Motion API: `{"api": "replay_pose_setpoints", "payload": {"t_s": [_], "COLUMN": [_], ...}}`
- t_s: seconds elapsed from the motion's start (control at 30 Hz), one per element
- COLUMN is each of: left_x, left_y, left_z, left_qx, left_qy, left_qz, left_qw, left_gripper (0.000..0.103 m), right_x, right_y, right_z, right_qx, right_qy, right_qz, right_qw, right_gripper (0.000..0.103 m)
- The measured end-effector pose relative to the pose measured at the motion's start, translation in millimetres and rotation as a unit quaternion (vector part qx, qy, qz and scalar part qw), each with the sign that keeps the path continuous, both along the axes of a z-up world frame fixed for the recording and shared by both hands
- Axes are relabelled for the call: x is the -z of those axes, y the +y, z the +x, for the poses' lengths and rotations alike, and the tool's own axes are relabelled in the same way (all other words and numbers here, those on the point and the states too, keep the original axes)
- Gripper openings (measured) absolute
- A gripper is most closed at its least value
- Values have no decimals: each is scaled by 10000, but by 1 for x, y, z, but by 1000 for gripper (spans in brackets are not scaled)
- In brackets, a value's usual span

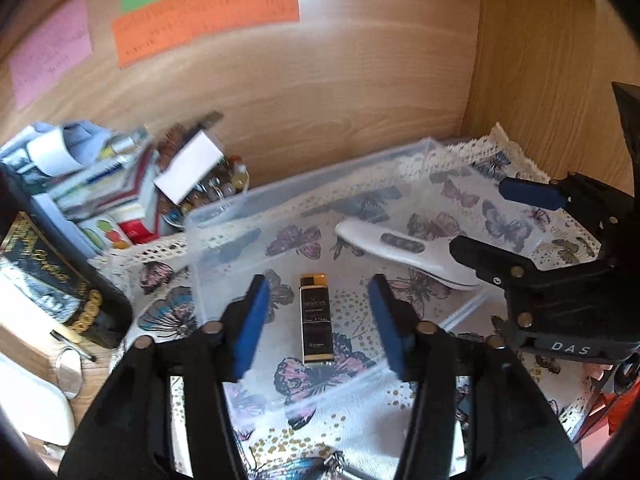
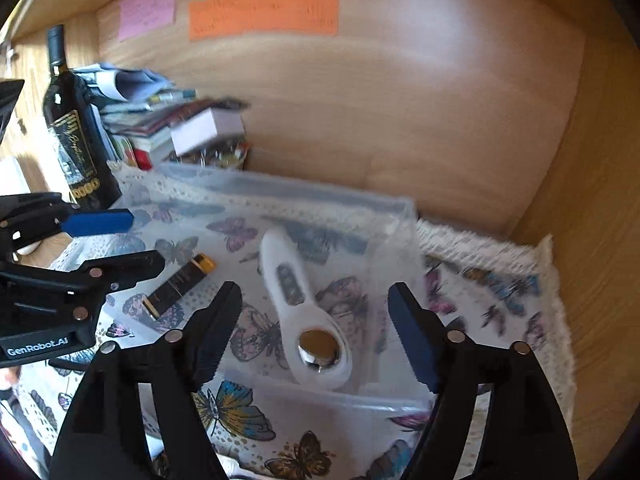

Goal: Organize rigid objects
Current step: 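Lower the black-and-gold box into the clear box with the left while the right carries the white device there, then grasp the silver metal tube with the left tool while the right releases the white device in the clear box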

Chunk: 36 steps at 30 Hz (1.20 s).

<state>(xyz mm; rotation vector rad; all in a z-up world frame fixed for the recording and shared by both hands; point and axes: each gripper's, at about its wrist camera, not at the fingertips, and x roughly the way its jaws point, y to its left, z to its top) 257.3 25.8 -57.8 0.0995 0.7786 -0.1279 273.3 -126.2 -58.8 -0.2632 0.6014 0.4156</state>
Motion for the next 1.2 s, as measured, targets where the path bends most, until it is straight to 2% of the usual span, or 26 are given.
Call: {"api": "replay_pose_setpoints", "payload": {"t_s": [0.07, 0.17, 0.37, 0.57, 0.73, 0.9, 1.07, 1.2], "left_x": [-7, -18, -30, -20, 9, 40, 57, 66], "left_y": [1, 3, 10, 18, 20, 13, 0, -7], "left_z": [-9, -26, -61, -86, -97, -108, -113, -113], "left_qx": [-44, -138, -301, -481, -613, -623, -560, -548], "left_qy": [-142, -371, -694, -641, -191, 190, 433, 540], "left_qz": [8, -13, -82, -91, -93, -180, -330, -385], "left_qw": [9999, 9992, 9971, 9967, 9979, 9977, 9969, 9963], "left_gripper": [66, 81, 95, 96, 96, 96, 79, 68], "right_x": [-7, -14, -21, -11, 7, 36, 59, 68], "right_y": [-4, -10, -26, -44, -62, -81, -93, -93], "right_z": [-9, -23, -56, -80, -91, -95, -98, -99], "right_qx": [-28, -42, -20, 219, 477, 734, 783, 776], "right_qy": [-141, -315, -564, -557, -310, 122, 545, 636], "right_qz": [63, 149, 333, 447, 392, 327, 380, 371], "right_qw": [9999, 9994, 9978, 9972, 9976, 9967, 9947, 9943], "right_gripper": [81, 82, 86, 87, 87, 87, 85, 80]}}
